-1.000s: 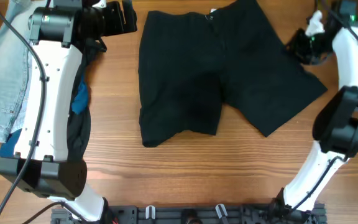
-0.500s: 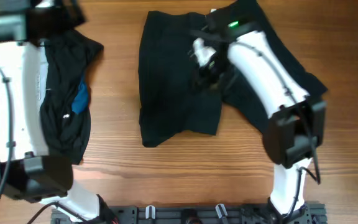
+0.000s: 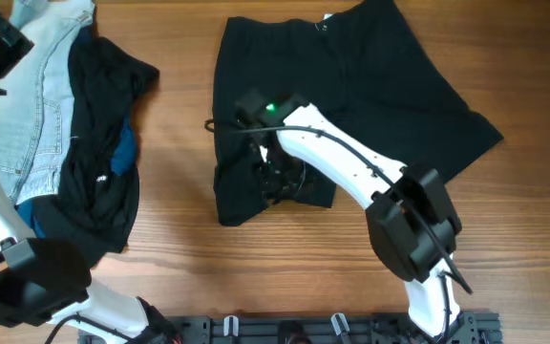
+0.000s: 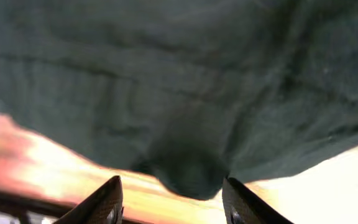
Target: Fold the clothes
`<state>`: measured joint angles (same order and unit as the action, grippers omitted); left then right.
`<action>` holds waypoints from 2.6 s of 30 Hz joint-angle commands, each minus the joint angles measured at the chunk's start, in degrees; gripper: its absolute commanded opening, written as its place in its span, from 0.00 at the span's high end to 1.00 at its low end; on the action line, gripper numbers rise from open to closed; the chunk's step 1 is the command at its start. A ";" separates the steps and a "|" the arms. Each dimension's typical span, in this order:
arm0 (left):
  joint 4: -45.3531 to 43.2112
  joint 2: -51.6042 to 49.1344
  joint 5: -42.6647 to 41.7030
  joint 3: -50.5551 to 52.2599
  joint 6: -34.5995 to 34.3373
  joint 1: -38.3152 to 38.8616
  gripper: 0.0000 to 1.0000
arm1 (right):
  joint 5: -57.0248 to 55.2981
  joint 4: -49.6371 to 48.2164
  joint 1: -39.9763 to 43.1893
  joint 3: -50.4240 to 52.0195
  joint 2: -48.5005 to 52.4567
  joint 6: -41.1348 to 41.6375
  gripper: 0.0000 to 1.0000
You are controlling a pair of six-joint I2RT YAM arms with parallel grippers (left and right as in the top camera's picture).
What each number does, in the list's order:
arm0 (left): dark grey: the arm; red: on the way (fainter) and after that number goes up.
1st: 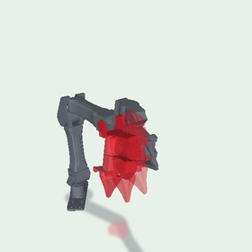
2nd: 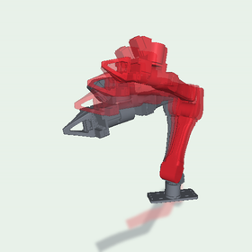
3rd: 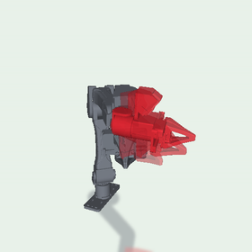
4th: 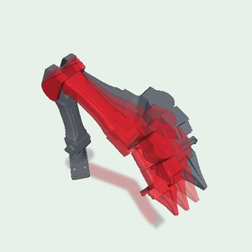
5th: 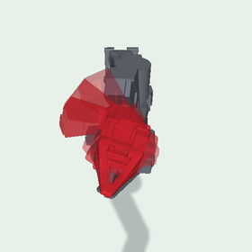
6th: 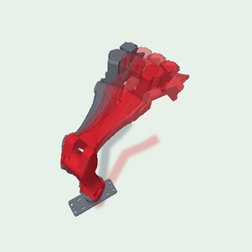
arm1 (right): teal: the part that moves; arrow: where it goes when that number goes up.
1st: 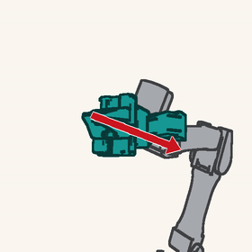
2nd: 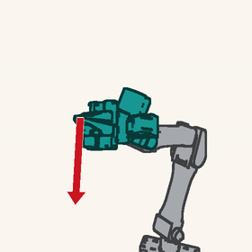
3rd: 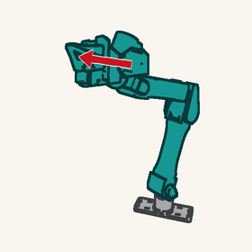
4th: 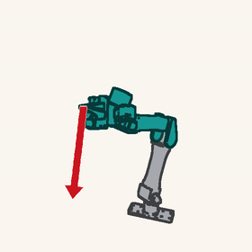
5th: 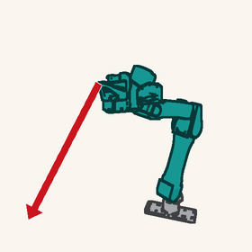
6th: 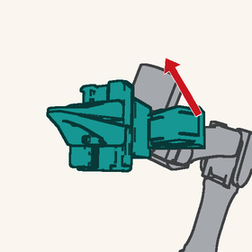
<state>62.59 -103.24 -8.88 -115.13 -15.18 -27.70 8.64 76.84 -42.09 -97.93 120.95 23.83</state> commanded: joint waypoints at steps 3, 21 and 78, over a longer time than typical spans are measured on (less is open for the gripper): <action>0.24 0.22 -1.11 -0.11 -0.04 1.33 0.00 | -2.27 -1.25 -1.42 0.87 -1.18 12.35 0.44; 1.36 0.17 -1.14 -0.11 -0.09 1.86 0.00 | -7.30 -4.81 -0.72 9.57 -1.18 15.63 0.96; -32.94 -34.73 -11.45 -0.11 14.93 34.58 0.00 | -0.46 -4.96 31.08 9.55 -18.34 -2.67 0.96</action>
<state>32.25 -135.37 -19.05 -115.11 -1.76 6.46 7.70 72.03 -11.14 -88.51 103.96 22.94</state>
